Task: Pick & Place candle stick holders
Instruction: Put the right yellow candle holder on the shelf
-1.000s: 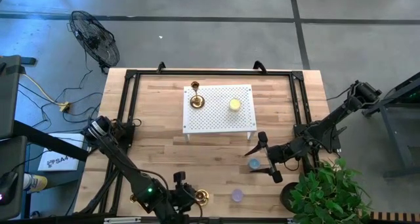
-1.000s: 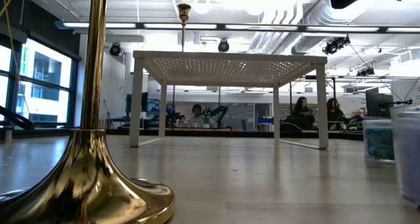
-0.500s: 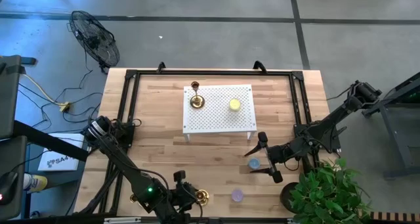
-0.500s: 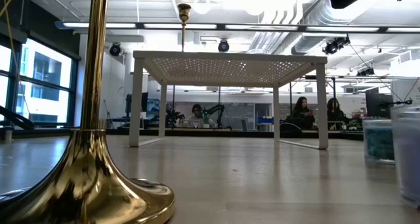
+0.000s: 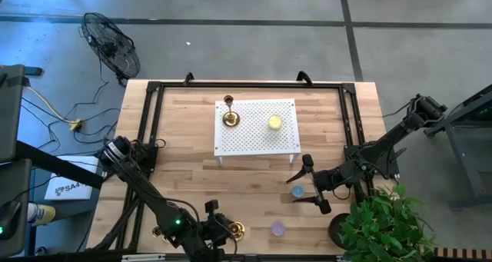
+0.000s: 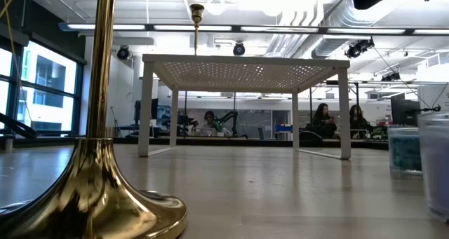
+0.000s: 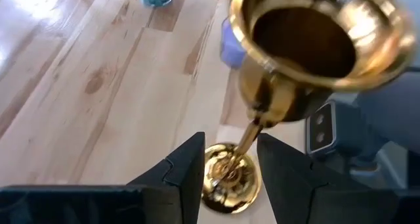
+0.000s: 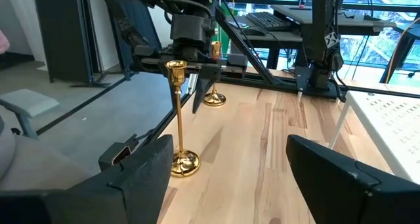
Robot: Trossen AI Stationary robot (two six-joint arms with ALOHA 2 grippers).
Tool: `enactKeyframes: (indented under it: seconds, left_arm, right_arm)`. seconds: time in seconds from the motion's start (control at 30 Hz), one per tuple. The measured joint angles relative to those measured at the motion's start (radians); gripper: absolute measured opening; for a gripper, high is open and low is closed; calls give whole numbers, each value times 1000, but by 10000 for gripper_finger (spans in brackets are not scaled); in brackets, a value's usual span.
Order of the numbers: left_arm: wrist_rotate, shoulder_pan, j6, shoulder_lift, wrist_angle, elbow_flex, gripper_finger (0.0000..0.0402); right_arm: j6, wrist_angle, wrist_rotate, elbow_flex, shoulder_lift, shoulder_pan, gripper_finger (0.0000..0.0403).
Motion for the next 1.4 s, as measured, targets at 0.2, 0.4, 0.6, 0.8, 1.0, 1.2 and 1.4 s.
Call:
enactKeyframes:
  seconds: [0.2, 0.4, 0.6, 0.8, 1.0, 1.2, 1.4]
  left_arm:
    - [-7, 0, -5, 0, 16, -19, 137]
    - [8, 1, 31, 0, 58, -19, 117]
    - [32, 16, 53, 0, 65, -19, 77]
    - [57, 34, 78, 0, 67, -19, 15]
    - [52, 33, 82, 0, 68, -19, 20]
    - [34, 33, 92, -9, 66, -19, 12]
    - [-9, 34, 120, -32, 58, -18, 9]
  right_arm:
    - [7, 0, 1, 0, 0, 0, 291]
    - [7, 0, 1, 0, 0, 0, 291]
    - [7, 0, 2, 0, 0, 0, 291]
    - [22, -1, 2, 0, 0, 0, 291]
    - [22, -1, -5, 0, 0, 0, 291]
    - [22, -1, -6, 0, 0, 0, 291]
    - [22, -1, -2, 0, 0, 0, 291]
